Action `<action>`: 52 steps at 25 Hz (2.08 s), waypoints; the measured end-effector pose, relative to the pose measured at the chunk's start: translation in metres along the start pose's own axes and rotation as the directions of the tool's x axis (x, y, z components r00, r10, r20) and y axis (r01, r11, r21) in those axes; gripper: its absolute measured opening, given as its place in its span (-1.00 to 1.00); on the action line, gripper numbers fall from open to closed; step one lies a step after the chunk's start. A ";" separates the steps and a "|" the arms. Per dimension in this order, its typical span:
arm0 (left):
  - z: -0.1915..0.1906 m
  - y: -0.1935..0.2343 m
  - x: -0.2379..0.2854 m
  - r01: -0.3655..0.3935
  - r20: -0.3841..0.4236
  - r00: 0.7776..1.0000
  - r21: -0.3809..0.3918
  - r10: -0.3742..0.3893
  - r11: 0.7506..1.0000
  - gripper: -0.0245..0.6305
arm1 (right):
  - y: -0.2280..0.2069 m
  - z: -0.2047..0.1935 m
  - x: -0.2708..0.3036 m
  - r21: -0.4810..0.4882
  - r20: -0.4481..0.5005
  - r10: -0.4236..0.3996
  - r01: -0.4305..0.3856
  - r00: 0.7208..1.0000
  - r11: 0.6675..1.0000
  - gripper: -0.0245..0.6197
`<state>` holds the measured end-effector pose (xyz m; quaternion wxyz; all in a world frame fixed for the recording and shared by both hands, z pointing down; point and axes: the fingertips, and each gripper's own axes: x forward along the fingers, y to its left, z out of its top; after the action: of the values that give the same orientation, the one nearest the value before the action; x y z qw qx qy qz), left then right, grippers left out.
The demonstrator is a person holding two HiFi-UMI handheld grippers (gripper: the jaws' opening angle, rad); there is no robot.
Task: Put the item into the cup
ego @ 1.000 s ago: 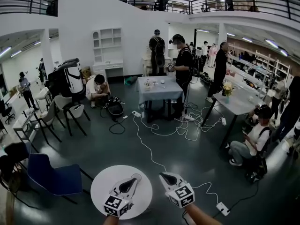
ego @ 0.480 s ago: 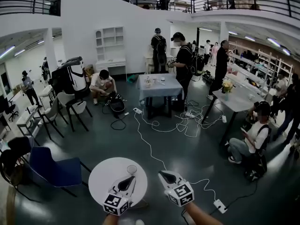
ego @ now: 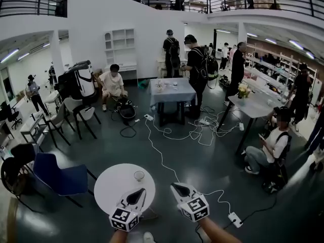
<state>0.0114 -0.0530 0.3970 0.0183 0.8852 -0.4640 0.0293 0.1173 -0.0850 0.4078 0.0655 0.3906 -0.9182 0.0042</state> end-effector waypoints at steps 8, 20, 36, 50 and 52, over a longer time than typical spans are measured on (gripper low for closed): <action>-0.007 -0.047 -0.023 0.004 -0.004 1.000 0.006 -0.004 1.000 -0.87 | 0.015 -0.012 -0.048 0.012 0.004 -0.002 0.001 1.000 1.000 -0.90; -0.011 -0.087 -0.057 -0.010 -0.012 1.000 0.013 0.010 1.000 -0.87 | 0.033 -0.014 -0.090 0.049 0.034 -0.010 0.008 0.999 0.999 -0.90; -0.012 -0.092 -0.088 -0.004 -0.006 1.000 -0.019 0.004 1.000 -0.87 | 0.069 -0.015 -0.094 0.046 0.019 0.018 -0.019 1.000 0.999 -0.90; -0.003 -0.058 -0.134 0.018 0.010 1.000 -0.023 -0.018 1.000 -0.87 | 0.126 -0.003 -0.073 0.036 0.006 0.004 -0.004 1.000 0.999 -0.90; 0.001 -0.051 -0.141 0.021 0.012 1.000 -0.025 -0.021 0.999 -0.87 | 0.134 0.002 -0.068 0.034 0.003 0.004 -0.004 1.000 0.999 -0.90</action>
<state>-0.0267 0.0915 0.3863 0.0269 0.8899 -0.4549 0.0183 0.0675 0.0570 0.4028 0.0577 0.3900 -0.9188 0.0196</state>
